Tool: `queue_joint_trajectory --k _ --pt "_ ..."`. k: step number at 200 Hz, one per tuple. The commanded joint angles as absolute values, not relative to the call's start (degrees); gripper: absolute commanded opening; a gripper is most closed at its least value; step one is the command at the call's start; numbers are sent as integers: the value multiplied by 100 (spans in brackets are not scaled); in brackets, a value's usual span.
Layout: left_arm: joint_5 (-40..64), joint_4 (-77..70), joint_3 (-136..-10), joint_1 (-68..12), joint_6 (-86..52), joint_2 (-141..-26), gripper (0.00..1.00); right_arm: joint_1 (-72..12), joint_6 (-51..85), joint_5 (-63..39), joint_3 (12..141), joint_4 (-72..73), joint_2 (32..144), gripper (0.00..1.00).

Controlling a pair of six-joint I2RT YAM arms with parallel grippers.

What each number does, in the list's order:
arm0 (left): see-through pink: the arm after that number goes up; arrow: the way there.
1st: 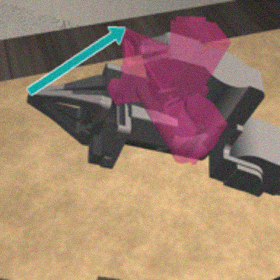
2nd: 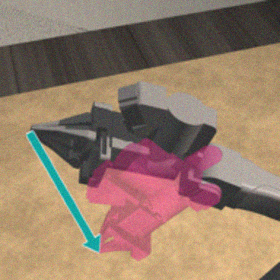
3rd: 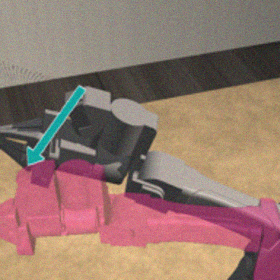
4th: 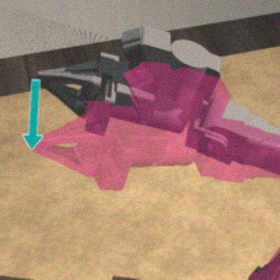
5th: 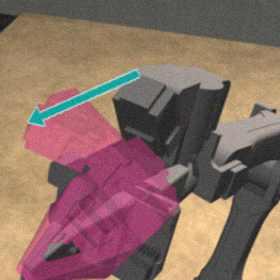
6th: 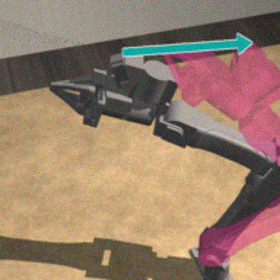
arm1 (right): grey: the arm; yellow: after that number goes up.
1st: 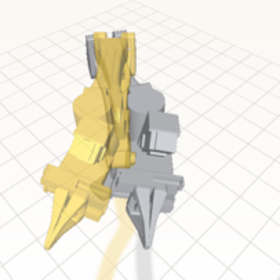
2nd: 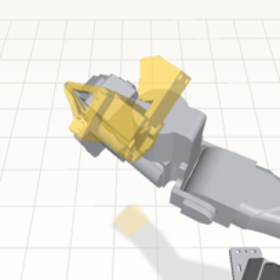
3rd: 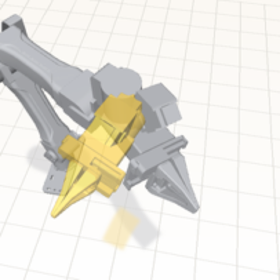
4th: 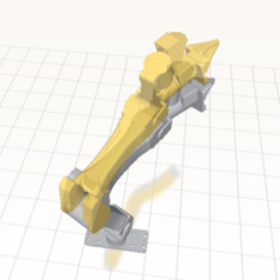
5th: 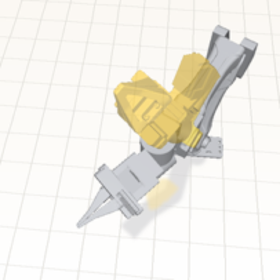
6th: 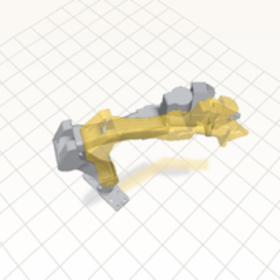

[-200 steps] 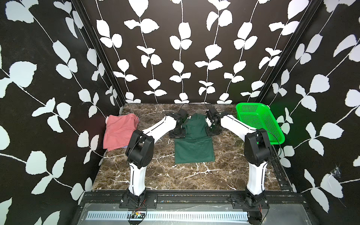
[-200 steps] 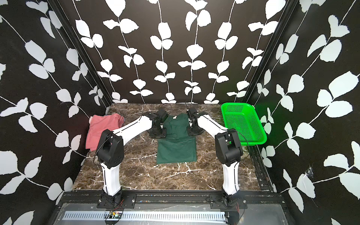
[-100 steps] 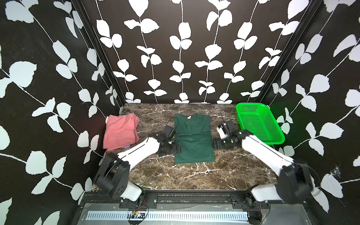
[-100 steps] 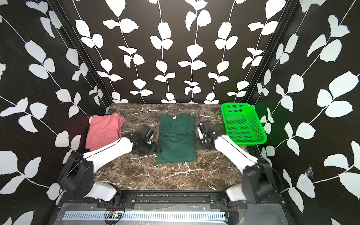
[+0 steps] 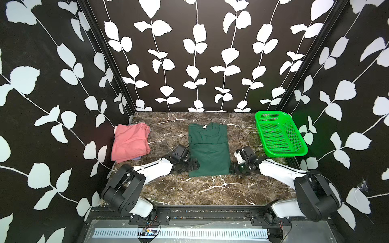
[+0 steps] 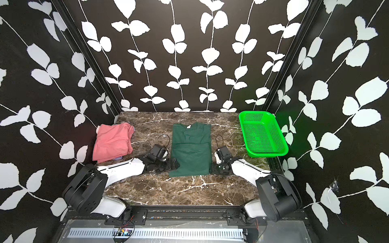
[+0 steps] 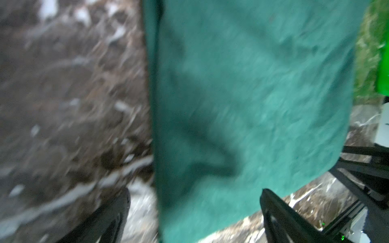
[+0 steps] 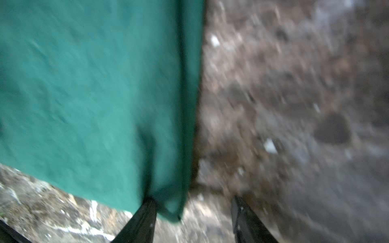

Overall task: Fold and stack t-shirts
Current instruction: Fold the T-shirt.

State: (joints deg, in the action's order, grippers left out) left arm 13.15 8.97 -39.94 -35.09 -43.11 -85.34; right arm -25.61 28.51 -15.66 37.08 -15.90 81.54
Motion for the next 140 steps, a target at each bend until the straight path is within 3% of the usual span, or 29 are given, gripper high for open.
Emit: queue_joint_trajectory --k 1,91,140 --pt "1480 946 -3847 -3517 -4411 -8955 99 -2578 2874 -1646 3577 -1189 8532 57" --pt "1532 2117 -3309 -3524 -4649 -7484 99 -2586 3198 -2029 3831 -2418 7847 55" --pt "1637 1512 -2852 -3524 -4843 -7537 99 -2589 3325 -2195 3508 -1694 8255 46"
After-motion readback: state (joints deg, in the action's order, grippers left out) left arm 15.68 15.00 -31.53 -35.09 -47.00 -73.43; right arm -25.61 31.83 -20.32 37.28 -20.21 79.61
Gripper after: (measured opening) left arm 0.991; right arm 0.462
